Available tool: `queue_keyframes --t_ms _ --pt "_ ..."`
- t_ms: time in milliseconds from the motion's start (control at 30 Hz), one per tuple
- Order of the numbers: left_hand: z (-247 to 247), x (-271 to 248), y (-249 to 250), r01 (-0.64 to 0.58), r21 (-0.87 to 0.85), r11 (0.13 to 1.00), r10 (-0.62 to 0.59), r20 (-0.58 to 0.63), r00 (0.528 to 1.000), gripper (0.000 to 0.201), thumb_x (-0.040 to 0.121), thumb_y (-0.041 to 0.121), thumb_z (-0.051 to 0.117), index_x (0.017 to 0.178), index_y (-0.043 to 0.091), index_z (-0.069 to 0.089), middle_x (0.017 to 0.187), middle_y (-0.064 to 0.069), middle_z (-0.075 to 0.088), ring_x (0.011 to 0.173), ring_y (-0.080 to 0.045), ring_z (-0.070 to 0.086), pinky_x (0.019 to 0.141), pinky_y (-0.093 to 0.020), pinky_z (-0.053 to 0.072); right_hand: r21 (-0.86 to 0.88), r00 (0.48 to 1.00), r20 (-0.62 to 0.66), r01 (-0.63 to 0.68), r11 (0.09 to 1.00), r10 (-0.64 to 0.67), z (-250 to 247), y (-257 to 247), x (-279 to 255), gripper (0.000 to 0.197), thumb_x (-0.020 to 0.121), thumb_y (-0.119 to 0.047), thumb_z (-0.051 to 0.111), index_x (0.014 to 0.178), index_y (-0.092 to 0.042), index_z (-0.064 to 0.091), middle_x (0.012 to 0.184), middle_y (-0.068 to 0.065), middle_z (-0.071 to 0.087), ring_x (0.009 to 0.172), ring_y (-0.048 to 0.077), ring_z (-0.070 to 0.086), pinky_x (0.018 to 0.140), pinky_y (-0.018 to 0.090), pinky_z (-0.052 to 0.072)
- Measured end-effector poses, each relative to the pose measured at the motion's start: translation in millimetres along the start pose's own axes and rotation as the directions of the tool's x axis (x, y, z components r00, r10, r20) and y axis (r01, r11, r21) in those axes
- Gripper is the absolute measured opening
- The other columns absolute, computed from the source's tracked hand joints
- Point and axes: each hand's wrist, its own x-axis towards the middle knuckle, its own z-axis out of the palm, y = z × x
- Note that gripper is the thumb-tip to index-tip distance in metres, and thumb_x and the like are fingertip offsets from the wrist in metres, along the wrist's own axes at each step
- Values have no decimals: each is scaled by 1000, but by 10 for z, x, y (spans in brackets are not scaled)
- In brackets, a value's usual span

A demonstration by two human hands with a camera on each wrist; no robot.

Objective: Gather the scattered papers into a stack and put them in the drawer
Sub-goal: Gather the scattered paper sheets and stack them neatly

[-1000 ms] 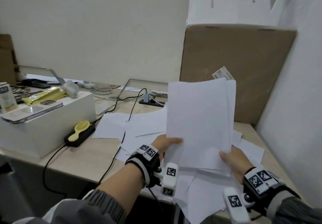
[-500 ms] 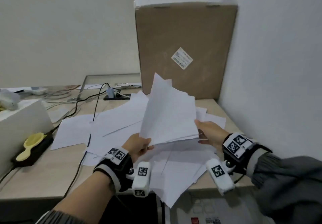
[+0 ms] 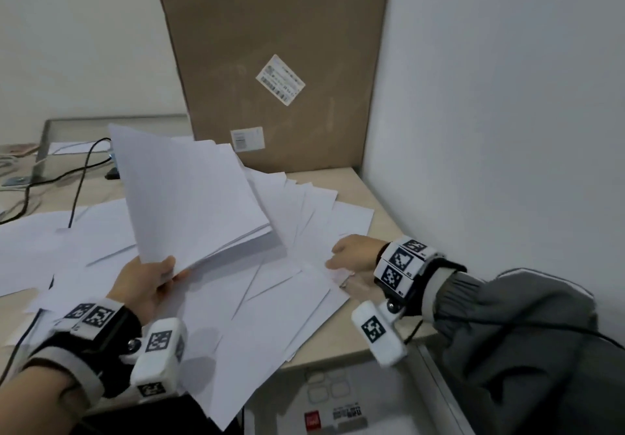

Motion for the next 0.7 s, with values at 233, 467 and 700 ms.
queue_keyframes --t_ms 233,467,700 --pt "-170 164 84 -51 -11 999 49 -108 993 13 96 2 50 106 10 51 87 -5 57 43 -7 65 60 -25 51 620 993 -56 -49 783 107 -46 -313 523 37 85 -11 62 120 -7 52 84 3 48 96 23 49 89 33 49" --pt "-267 93 81 30 -29 999 -31 -48 998 14 97 -2 43 89 8 47 63 -7 50 33 -7 56 37 -13 46 713 980 154 -196 673 122 131 -685 750 10 83 -3 65 90 -4 58 98 11 65 76 21 63 69 32 57" --pt "-278 37 126 34 -70 997 -36 -24 999 22 97 -6 42 79 7 43 64 -7 42 30 -10 52 42 -18 52 649 982 135 -191 736 136 261 -888 753 26 75 -14 74 88 -3 54 67 9 48 57 23 47 66 32 45"
